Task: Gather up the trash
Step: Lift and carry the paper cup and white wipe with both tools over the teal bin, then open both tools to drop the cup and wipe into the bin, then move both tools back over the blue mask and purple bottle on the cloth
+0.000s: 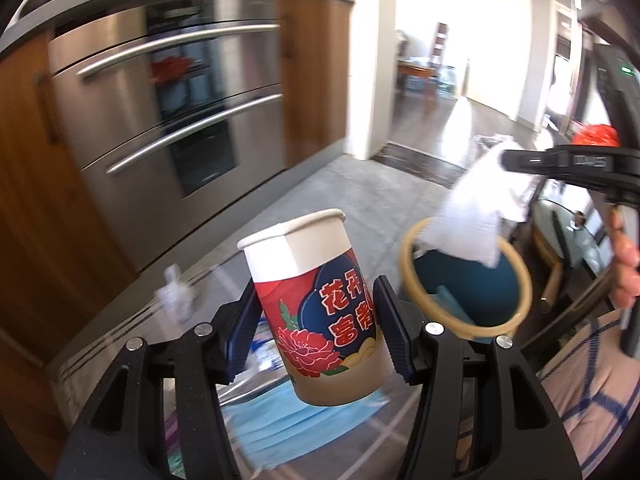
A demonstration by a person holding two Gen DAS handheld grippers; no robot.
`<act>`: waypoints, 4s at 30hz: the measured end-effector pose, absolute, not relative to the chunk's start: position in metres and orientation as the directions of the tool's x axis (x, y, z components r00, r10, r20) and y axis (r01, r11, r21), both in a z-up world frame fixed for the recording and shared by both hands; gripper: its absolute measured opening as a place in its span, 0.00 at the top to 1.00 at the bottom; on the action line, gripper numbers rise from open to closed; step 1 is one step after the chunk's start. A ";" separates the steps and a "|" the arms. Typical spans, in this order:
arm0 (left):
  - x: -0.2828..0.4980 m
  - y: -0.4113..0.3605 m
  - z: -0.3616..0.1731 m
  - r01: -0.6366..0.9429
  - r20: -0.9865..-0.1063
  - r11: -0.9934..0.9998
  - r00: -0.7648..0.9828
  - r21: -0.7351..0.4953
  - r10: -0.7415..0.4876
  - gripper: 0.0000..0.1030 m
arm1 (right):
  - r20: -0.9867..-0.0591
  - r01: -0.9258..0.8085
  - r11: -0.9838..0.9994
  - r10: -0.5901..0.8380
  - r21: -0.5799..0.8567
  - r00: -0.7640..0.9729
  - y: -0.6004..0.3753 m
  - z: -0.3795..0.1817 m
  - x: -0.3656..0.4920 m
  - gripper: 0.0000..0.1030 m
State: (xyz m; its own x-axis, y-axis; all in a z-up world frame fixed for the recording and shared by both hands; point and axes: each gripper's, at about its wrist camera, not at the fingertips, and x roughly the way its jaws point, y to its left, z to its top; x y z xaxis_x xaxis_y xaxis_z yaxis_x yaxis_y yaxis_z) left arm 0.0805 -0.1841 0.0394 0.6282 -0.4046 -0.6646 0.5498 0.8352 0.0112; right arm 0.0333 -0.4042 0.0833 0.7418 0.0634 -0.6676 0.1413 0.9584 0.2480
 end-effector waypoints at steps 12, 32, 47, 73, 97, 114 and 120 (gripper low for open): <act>0.091 -0.307 0.008 0.719 -0.697 0.694 0.477 -0.041 -0.535 0.45 | -0.804 0.404 0.876 -0.033 0.264 0.594 -0.477 0.034 0.049 0.97; 0.102 -0.379 -0.049 0.777 -0.746 0.623 0.365 -0.085 -0.557 0.38 | -0.882 0.641 0.718 -0.079 0.273 0.464 -0.518 0.002 0.041 0.88; 0.096 -0.360 -0.033 0.760 -0.719 0.643 0.395 -0.095 -0.572 0.17 | -0.861 0.653 0.703 -0.114 0.283 0.496 -0.519 0.008 0.040 0.26; 0.079 -0.171 0.053 0.562 -0.694 0.827 0.591 -0.012 -0.412 0.13 | -0.721 0.325 0.930 -0.105 0.173 0.685 -0.415 0.054 0.065 0.10; 0.100 -0.022 0.022 0.213 -0.723 0.967 0.645 -0.141 -0.247 0.09 | -0.868 -0.057 0.988 0.153 0.143 0.473 -0.298 0.002 0.087 0.08; 0.128 0.008 -0.026 0.086 -0.811 0.996 0.585 0.026 -0.029 0.09 | -0.981 0.121 0.989 0.056 0.080 0.185 -0.255 -0.107 0.077 0.43; 0.132 0.025 -0.031 0.019 -0.832 0.998 0.552 -0.057 -0.058 0.09 | -0.991 0.138 0.986 0.079 0.093 0.103 -0.263 -0.126 0.076 0.84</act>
